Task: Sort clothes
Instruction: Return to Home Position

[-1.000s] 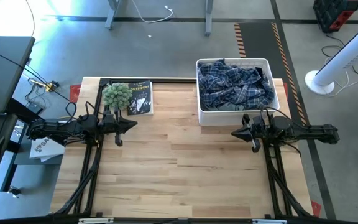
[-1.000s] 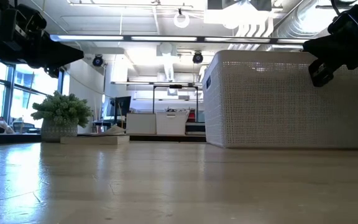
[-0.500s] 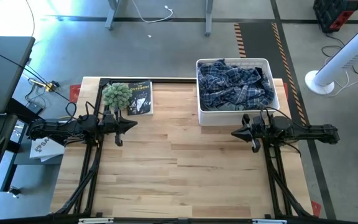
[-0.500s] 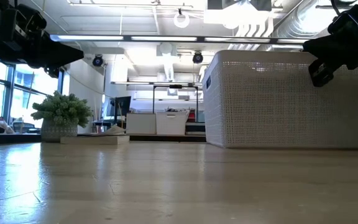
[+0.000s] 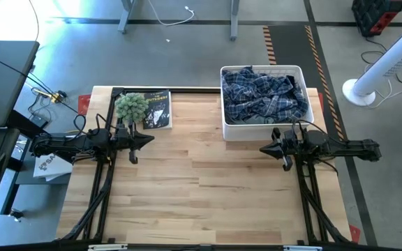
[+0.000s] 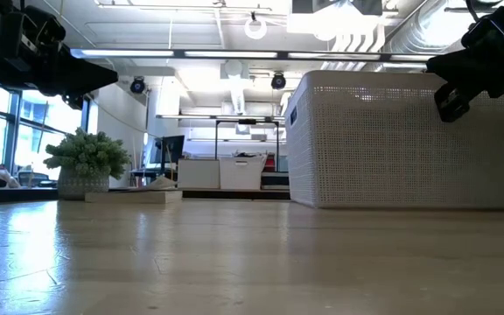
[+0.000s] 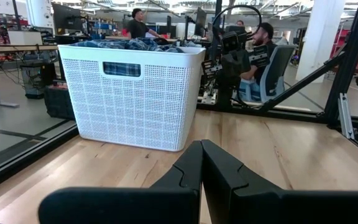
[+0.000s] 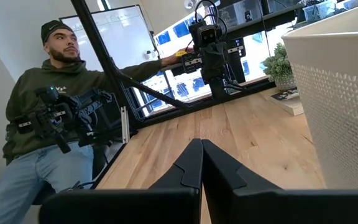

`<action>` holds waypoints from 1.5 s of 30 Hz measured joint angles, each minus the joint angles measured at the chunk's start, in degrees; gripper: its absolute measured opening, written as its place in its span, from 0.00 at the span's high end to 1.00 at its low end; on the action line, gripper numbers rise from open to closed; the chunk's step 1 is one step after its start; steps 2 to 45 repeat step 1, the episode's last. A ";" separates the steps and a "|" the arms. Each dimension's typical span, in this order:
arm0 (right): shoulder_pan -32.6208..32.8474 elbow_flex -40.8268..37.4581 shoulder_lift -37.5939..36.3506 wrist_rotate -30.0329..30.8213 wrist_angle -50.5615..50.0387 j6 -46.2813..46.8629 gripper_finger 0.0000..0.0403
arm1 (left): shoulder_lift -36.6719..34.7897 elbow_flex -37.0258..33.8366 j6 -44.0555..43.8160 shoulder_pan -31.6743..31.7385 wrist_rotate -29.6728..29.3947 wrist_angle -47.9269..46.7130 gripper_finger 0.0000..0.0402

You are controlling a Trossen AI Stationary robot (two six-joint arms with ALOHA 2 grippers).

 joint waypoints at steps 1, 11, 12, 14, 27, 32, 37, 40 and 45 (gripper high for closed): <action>0.00 0.00 0.00 0.00 0.02 0.00 1.00 | 0.00 0.00 0.00 -0.01 0.00 0.00 1.00; 0.00 0.00 0.00 0.00 0.02 0.00 1.00 | 0.00 0.00 0.00 -0.01 0.00 0.00 1.00; 0.00 0.00 0.00 0.00 0.02 0.00 1.00 | 0.00 0.00 0.00 -0.01 0.00 0.00 1.00; 0.00 0.00 0.00 0.00 0.02 0.00 1.00 | 0.00 0.00 0.00 -0.01 0.00 0.00 1.00; 0.00 0.00 0.00 0.00 0.02 0.00 1.00 | 0.00 0.00 0.00 -0.01 0.00 0.00 1.00; 0.00 0.00 0.00 0.00 0.02 0.00 1.00 | 0.00 0.00 0.00 -0.01 0.00 0.00 1.00; 0.00 0.00 0.00 0.00 0.02 0.00 1.00 | 0.00 0.00 0.00 -0.01 0.00 0.00 1.00; 0.00 0.00 0.00 0.00 0.02 0.00 1.00 | 0.00 0.00 0.00 -0.01 0.00 0.00 1.00; 0.00 0.00 0.00 0.00 0.02 0.00 1.00 | 0.00 0.00 0.00 -0.01 0.00 0.00 1.00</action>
